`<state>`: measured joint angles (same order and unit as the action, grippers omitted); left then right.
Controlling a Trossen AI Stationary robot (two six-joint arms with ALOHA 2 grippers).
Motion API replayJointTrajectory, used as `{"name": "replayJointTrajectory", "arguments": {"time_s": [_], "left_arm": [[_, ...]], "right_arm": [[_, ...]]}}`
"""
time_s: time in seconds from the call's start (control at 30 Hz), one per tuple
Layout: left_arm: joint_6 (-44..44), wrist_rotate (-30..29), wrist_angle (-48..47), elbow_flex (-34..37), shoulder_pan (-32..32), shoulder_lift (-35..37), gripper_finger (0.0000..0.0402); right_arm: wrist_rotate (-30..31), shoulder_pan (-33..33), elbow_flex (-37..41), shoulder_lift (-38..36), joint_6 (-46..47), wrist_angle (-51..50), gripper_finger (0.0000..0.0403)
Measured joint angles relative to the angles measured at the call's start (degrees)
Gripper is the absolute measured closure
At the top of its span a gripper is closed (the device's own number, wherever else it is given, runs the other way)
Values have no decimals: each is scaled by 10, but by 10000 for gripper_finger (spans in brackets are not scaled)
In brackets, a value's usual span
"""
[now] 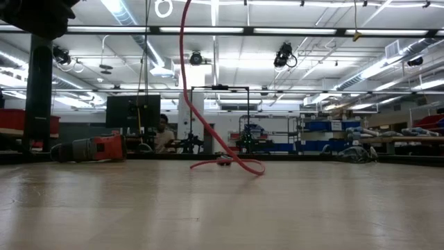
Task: Coil cords
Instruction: Coil the red wire onto the black spool
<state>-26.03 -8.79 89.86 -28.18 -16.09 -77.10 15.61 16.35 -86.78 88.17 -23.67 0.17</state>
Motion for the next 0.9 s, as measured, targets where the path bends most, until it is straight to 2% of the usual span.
{"name": "replayJointTrajectory", "arguments": {"time_s": [0.4,0.9], "left_arm": [[11,20,0,0,1,0,401],[20,3,-26,0,1,-2,401]], "right_arm": [[-38,-17,0,0,1,14,289],[-86,-33,0,0,16,15,313]]}}
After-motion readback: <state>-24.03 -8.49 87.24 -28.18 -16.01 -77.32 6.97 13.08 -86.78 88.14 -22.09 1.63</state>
